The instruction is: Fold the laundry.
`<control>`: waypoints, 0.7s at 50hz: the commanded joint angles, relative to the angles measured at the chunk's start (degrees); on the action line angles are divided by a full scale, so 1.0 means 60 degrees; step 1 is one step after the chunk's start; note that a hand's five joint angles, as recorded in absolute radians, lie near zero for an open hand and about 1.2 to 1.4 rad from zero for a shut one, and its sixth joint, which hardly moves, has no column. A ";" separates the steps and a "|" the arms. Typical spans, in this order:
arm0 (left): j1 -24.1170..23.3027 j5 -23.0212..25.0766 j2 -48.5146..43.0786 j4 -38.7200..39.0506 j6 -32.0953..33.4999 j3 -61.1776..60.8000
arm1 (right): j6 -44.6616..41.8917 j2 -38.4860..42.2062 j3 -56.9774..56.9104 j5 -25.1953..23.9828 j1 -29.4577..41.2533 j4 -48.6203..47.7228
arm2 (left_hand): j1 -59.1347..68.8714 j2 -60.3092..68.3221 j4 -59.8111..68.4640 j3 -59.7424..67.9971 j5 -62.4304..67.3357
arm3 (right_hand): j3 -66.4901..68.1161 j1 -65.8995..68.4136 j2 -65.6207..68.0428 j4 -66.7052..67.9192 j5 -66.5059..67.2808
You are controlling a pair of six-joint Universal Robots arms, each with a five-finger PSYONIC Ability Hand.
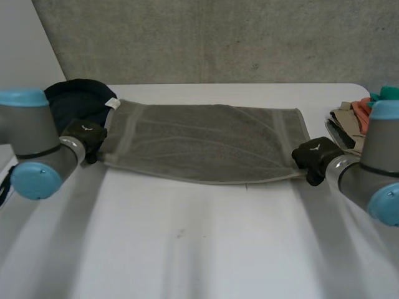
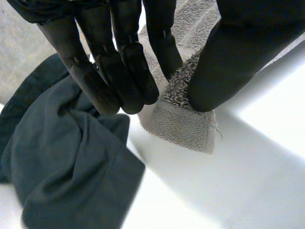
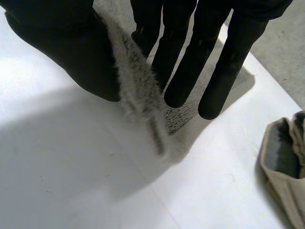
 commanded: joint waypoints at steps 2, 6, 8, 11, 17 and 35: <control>0.0370 -0.0133 0.2534 -0.1983 0.0762 -0.2497 | -0.0652 -0.1144 -0.0003 -0.0653 -0.0604 0.2729 | 0.2246 0.1940 0.1928 0.2012 0.2360 | 0.1980 0.2611 0.2099 0.1884 0.1926; 0.0693 0.0175 0.3577 -0.2836 0.1832 -0.3892 | -0.2425 -0.1394 0.0041 -0.0830 -0.1118 0.4477 | 0.2246 0.1940 0.1928 0.2012 0.2360 | 0.1980 0.2611 0.2099 0.1884 0.1926; 0.0839 0.0277 0.3855 -0.3186 0.2620 -0.4506 | -0.3447 -0.1482 0.0099 -0.0874 -0.1337 0.5266 | 0.2246 0.1940 0.1928 0.2012 0.2360 | 0.1980 0.2611 0.2099 0.1884 0.1926; 0.1015 0.0248 0.3901 -0.3291 0.3298 -0.4817 | -0.4140 -0.1438 0.0144 -0.0801 -0.1412 0.5724 | 0.2246 0.1940 0.1928 0.2012 0.2360 | 0.1980 0.2611 0.2099 0.1884 0.1926; 0.0694 -0.0190 0.3594 -0.2823 0.3389 -0.3985 | -0.3836 -0.0985 -0.0295 -0.0743 -0.1295 0.5038 | 0.2246 0.1940 0.1928 0.2012 0.2360 | 0.1980 0.2611 0.2099 0.1884 0.1926; -0.1094 -0.2518 -0.1881 -0.1914 0.0472 0.4741 | -0.0684 0.2483 -0.3983 0.0442 -0.0123 -0.1364 | 0.2246 0.1940 0.1928 0.2012 0.2360 | 0.1980 0.2611 0.2099 0.1884 0.1926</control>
